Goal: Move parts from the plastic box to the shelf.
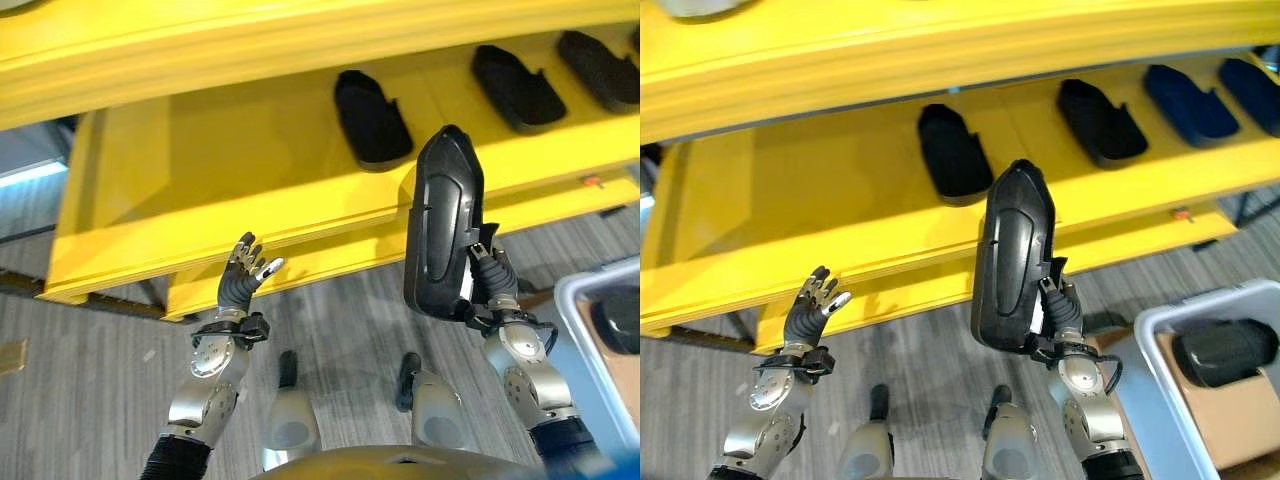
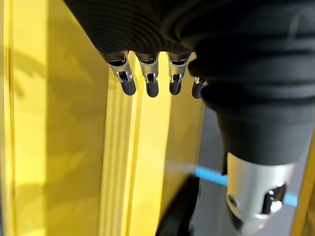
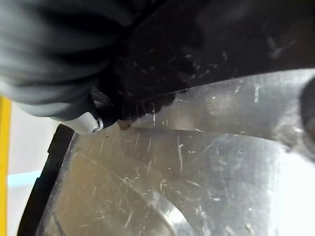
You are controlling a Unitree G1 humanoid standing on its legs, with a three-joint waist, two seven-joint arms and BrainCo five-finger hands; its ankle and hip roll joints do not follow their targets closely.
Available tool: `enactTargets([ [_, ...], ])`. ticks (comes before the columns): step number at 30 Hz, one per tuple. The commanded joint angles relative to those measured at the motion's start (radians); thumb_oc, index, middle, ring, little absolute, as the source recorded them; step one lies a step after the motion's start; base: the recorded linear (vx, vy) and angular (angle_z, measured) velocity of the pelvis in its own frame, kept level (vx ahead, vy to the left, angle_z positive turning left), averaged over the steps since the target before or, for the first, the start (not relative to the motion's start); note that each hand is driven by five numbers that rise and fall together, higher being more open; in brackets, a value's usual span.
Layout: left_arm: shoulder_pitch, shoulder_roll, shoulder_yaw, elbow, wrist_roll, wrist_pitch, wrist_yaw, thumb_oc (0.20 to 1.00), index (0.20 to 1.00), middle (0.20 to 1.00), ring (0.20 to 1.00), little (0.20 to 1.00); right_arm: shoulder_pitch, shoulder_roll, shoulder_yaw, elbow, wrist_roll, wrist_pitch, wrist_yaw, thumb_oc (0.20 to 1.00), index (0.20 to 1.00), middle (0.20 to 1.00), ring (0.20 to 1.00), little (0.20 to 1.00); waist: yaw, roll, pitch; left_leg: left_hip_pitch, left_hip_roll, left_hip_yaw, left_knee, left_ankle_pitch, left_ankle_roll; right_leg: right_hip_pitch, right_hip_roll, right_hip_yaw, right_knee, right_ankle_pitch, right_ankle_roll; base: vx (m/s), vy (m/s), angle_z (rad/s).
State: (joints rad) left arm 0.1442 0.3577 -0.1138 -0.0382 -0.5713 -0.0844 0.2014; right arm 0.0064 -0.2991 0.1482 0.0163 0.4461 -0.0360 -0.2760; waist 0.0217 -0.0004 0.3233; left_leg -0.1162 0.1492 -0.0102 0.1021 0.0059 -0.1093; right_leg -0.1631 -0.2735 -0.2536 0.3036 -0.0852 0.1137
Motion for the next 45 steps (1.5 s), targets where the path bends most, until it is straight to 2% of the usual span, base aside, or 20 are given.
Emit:
enactTargets([
  [1, 0.028, 0.017, 0.039, -0.097, -0.01, -0.05, -0.006, 1.0, 1.0, 1.0, 1.0, 1.0, -0.062, -0.01, -0.005, -0.08, -0.032, -0.06, 0.014, 0.2, 0.2, 0.2, 0.2, 0.2, -0.013, -0.015, -0.03, 0.003, 0.03, -0.012, 0.0, -0.028, 0.025, 0.058, 0.016, -0.006, 0.005, -0.044, 0.01, 0.04, 0.158, 0.29],
  [3, 0.026, 0.021, 0.04, -0.097, -0.008, -0.05, -0.003, 1.0, 1.0, 1.0, 1.0, 1.0, -0.073, -0.01, -0.001, -0.078, -0.039, -0.059, 0.014, 0.2, 0.2, 0.2, 0.2, 0.2, -0.006, -0.018, -0.028, -0.01, 0.013, -0.016, 0.014, -0.035, 0.028, 0.071, 0.006, -0.014, -0.014, -0.036, 0.015, 0.04, 0.1, 0.14],
  [5, 0.019, 0.028, 0.044, -0.097, -0.011, -0.053, 0.005, 1.0, 1.0, 1.0, 1.0, 1.0, -0.124, -0.006, 0.014, -0.058, -0.061, -0.055, 0.007, 0.2, 0.2, 0.2, 0.2, 0.2, 0.019, -0.027, -0.029, -0.039, -0.013, -0.028, 0.04, -0.046, 0.032, 0.098, -0.016, -0.051, -0.052, -0.02, 0.024, 0.07, 0.147, 0.37],
  [10, 0.007, 0.039, 0.045, -0.095, -0.017, -0.055, 0.019, 1.0, 1.0, 1.0, 1.0, 1.0, -0.195, 0.001, 0.038, -0.017, -0.075, -0.048, -0.012, 0.2, 0.2, 0.2, 0.2, 0.2, 0.055, -0.04, -0.032, -0.063, -0.037, -0.053, 0.054, -0.051, 0.038, 0.128, -0.029, -0.092, -0.085, -0.009, 0.029, 0.04, 0.037, 0.32],
  [12, 0.005, 0.042, 0.048, -0.094, -0.021, -0.054, 0.025, 1.0, 1.0, 1.0, 1.0, 1.0, -0.236, 0.012, 0.058, 0.011, -0.061, -0.046, -0.018, 0.2, 0.2, 0.2, 0.2, 0.2, 0.078, -0.045, -0.033, -0.071, -0.049, -0.063, 0.061, -0.054, 0.041, 0.143, -0.035, -0.114, -0.096, -0.003, 0.032, 0.05, 0.024, 0.23],
  [15, 0.003, 0.058, 0.051, -0.093, -0.027, -0.051, 0.034, 1.0, 1.0, 1.0, 1.0, 1.0, -0.343, 0.032, 0.093, 0.094, -0.03, -0.032, -0.039, 0.2, 0.2, 0.2, 0.2, 0.2, 0.138, -0.053, -0.033, -0.091, -0.073, -0.088, 0.067, -0.058, 0.048, 0.172, -0.045, -0.159, -0.123, 0.009, 0.039, 0.05, 0.009, 0.24],
  [18, 0.003, 0.064, 0.047, -0.095, -0.037, -0.053, 0.036, 1.0, 1.0, 1.0, 1.0, 1.0, -0.388, 0.041, 0.111, 0.133, -0.031, -0.027, -0.048, 0.2, 0.2, 0.2, 0.2, 0.2, 0.159, -0.052, -0.032, -0.101, -0.083, -0.098, 0.072, -0.059, 0.052, 0.18, -0.047, -0.176, -0.127, 0.012, 0.039, 0.03, -0.006, 0.27],
  [19, -0.001, 0.074, 0.04, -0.098, -0.046, -0.056, 0.04, 1.0, 1.0, 1.0, 1.0, 1.0, -0.446, 0.055, 0.125, 0.188, -0.028, -0.022, -0.069, 0.2, 0.2, 0.2, 0.2, 0.2, 0.183, -0.049, -0.028, -0.115, -0.092, -0.112, 0.078, -0.06, 0.055, 0.182, -0.049, -0.188, -0.128, 0.011, 0.039, 0.02, -0.005, 0.31],
  [21, -0.001, 0.074, 0.04, -0.098, -0.046, -0.056, 0.04, 1.0, 1.0, 1.0, 1.0, 1.0, -0.446, 0.055, 0.125, 0.188, -0.028, -0.022, -0.069, 0.2, 0.2, 0.2, 0.2, 0.2, 0.183, -0.049, -0.027, -0.115, -0.092, -0.113, 0.078, -0.06, 0.055, 0.182, -0.049, -0.189, -0.128, 0.011, 0.039, 0.01, -0.003, 0.23],
  [25, -0.028, 0.093, 0.003, -0.105, -0.062, -0.058, 0.043, 1.0, 1.0, 1.0, 1.0, 1.0, -0.567, 0.085, 0.128, 0.306, 0.017, -0.029, -0.111, 0.2, 0.2, 0.2, 0.2, 0.2, 0.216, -0.033, 0.0, -0.154, -0.108, -0.138, 0.111, -0.063, 0.06, 0.159, -0.058, -0.202, -0.091, -0.001, 0.037, 0.0, -0.013, 0.17],
  [26, -0.032, 0.094, -0.005, -0.103, -0.067, -0.06, 0.043, 1.0, 1.0, 1.0, 1.0, 1.0, -0.59, 0.093, 0.124, 0.334, 0.03, -0.028, -0.119, 0.2, 0.2, 0.2, 0.2, 0.2, 0.222, -0.031, 0.006, -0.144, -0.102, -0.139, 0.116, -0.086, 0.055, 0.163, -0.054, -0.194, -0.077, -0.023, 0.042, 0.01, -0.04, 0.15],
  [32, -0.067, 0.115, -0.06, -0.108, -0.081, -0.064, 0.031, 1.0, 1.0, 1.0, 1.0, 1.0, -0.733, 0.068, 0.1, 0.413, 0.071, -0.041, -0.163, 0.2, 0.2, 0.2, 0.2, 0.2, 0.238, -0.009, 0.072, -0.197, -0.108, -0.136, 0.186, -0.103, 0.06, 0.115, -0.069, -0.191, -0.006, -0.038, 0.036, -0.04, 0.007, 0.06],
  [36, -0.099, 0.125, -0.097, -0.11, -0.092, -0.078, 0.041, 1.0, 1.0, 1.0, 1.0, 1.0, -0.853, 0.02, 0.077, 0.454, 0.062, -0.044, -0.202, 0.2, 0.2, 0.2, 0.2, 0.2, 0.24, 0.008, 0.126, -0.253, -0.111, -0.13, 0.253, -0.12, 0.064, 0.06, -0.083, -0.177, 0.065, -0.063, 0.027, -0.05, 0.018, -0.01],
  [45, -0.136, 0.134, -0.156, -0.128, -0.112, -0.091, 0.046, 1.0, 1.0, 1.0, 1.0, 1.0, -1.061, -0.094, 0.058, 0.561, 0.052, -0.049, -0.257, 0.2, 0.2, 0.2, 0.2, 0.2, 0.23, 0.041, 0.19, -0.369, -0.126, -0.122, 0.385, -0.163, 0.075, -0.055, -0.105, -0.132, 0.197, -0.119, 0.008, -0.04, 0.021, -0.01],
])
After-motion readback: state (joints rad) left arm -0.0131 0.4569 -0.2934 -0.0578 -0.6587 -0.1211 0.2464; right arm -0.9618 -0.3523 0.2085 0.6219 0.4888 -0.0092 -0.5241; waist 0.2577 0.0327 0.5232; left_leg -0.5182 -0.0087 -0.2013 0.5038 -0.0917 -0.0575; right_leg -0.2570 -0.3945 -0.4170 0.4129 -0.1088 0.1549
